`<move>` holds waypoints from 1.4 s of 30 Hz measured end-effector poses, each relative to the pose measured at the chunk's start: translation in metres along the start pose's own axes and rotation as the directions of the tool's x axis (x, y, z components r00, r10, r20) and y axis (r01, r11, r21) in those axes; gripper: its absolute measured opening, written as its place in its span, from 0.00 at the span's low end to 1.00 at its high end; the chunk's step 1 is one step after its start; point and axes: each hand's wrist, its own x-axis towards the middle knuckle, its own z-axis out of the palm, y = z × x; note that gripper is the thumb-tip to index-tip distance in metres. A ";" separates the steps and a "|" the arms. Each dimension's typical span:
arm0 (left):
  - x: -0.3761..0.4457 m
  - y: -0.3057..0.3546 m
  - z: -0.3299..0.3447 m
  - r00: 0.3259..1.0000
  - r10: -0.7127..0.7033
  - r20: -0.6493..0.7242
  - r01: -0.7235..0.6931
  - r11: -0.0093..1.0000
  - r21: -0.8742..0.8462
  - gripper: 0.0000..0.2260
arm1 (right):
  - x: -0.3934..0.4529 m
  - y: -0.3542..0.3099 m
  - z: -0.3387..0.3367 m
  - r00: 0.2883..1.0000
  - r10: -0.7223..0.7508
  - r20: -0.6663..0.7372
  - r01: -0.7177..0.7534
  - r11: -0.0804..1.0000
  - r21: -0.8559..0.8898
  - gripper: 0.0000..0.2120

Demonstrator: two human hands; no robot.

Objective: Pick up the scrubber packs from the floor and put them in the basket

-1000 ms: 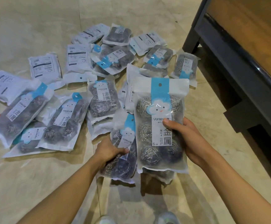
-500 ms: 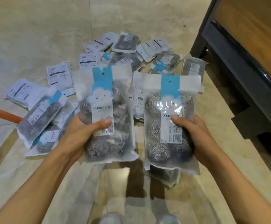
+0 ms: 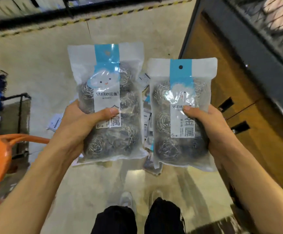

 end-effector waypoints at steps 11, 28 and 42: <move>-0.141 0.294 0.004 0.986 0.163 0.041 -0.166 0.983 0.073 0.30 | -0.164 -0.293 0.004 0.993 -0.119 -0.023 0.121 0.986 0.118 0.10; -0.190 0.350 -0.007 0.914 0.182 0.363 -0.219 0.974 0.063 0.41 | -0.302 -0.314 0.012 0.921 -0.220 -0.322 0.286 0.942 0.175 0.15; -0.310 0.314 0.147 0.457 -0.002 0.889 -0.242 0.962 0.126 0.18 | -0.552 -0.229 -0.020 0.443 -0.013 -0.897 0.425 0.883 0.197 0.13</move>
